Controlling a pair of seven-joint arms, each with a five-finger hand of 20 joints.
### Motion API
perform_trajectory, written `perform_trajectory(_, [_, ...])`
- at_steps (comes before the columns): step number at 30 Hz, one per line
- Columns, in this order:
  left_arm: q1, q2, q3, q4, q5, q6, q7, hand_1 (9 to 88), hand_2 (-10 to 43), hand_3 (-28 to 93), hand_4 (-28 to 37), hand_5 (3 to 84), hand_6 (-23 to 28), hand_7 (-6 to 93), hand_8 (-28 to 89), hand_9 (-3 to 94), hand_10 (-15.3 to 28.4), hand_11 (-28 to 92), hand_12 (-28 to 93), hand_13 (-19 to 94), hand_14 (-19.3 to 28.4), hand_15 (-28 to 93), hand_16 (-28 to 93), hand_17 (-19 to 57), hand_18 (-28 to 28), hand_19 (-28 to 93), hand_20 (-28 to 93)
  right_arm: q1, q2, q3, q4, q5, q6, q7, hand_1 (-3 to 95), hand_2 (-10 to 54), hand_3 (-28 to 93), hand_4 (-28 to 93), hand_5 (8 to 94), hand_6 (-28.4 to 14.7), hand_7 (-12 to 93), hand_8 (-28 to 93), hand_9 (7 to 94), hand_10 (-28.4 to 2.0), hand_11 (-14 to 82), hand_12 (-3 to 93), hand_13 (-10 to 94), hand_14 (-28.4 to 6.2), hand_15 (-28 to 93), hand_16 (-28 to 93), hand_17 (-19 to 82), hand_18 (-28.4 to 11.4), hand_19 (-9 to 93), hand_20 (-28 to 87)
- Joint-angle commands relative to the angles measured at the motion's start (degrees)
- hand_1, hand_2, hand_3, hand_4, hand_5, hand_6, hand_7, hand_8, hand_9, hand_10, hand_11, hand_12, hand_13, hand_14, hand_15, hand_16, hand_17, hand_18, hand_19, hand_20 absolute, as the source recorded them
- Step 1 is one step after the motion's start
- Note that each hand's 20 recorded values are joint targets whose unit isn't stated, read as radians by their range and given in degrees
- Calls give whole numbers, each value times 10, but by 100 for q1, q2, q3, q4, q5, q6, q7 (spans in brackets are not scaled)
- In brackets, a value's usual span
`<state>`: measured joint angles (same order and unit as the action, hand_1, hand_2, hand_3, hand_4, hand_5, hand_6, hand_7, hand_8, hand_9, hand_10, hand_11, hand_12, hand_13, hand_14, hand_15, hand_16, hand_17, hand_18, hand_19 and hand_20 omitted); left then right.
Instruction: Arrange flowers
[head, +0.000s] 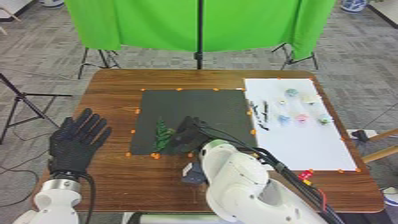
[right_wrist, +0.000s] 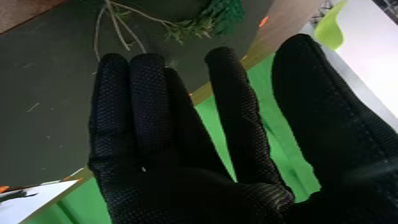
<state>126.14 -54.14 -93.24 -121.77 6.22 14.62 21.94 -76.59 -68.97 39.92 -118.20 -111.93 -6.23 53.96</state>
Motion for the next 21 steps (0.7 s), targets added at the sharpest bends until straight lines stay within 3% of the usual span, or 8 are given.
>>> perform_trajectory(1, [118, -57, 7, 39, 1, -64, 45, 316, 121, 738, -283, 497, 53, 224, -113, 428, 142, 293, 134, 336, 138, 441, -63, -29, 142, 342, 137, -48, 128, 259, -116, 56, -20, -15, 394, -58, 749, -204, 626, -51, 98, -107, 457, -284, 147, 180, 360, -284, 671, 139, 215, -284, 779, 120])
perform_trajectory(7, [141, -119, -6, 11, 46, -118, 86, 314, 123, 737, -283, 492, 57, 220, -111, 427, 143, 292, 133, 336, 139, 441, -64, -29, 142, 341, 137, -112, 600, 1209, -41, -398, 100, -368, 389, -59, 752, -200, 601, -68, 96, -102, 465, -284, 154, 182, 367, -283, 665, 135, 212, -284, 770, 119])
perform_trajectory(9, [149, -124, -12, -27, 99, -134, 79, 313, 123, 737, -283, 490, 59, 220, -110, 427, 144, 292, 133, 336, 138, 440, -64, -29, 142, 340, 137, -145, 742, 1687, 29, -436, -151, -354, 389, -59, 751, -203, 575, -79, 94, -97, 512, -268, 160, 178, 413, -256, 625, 125, 201, -284, 743, 114])
perform_trajectory(10, [181, -118, -33, -48, 116, -211, 73, 312, 124, 737, -283, 490, 59, 220, -110, 427, 144, 291, 133, 336, 138, 439, -64, -29, 142, 340, 137, -148, 808, 1863, 87, -489, -173, -310, 389, -59, 751, -204, 572, -79, 95, -95, 528, -260, 160, 177, 428, -246, 610, 126, 196, -284, 731, 114])
perform_trajectory(14, [237, -106, -98, -108, 332, -288, 7, 309, 125, 736, -283, 487, 63, 217, -110, 425, 145, 288, 132, 335, 138, 439, -63, -30, 142, 339, 137, -227, 1155, 2246, 279, -1070, -9, -138, 386, -66, 746, -203, 576, -82, 97, -94, 546, -252, 160, 178, 441, -238, 581, 132, 182, -284, 704, 117])
perform_trajectory(21, [300, -153, -125, -152, 256, -223, 64, 307, 124, 736, -283, 484, 64, 213, -106, 424, 145, 285, 134, 332, 139, 435, -62, -31, 143, 338, 138, 105, 1406, 2149, 893, -1215, -124, -114, 370, -88, 738, -199, 575, -90, 91, -89, 536, -256, 153, 179, 411, -243, 549, 136, 172, -284, 689, 126])
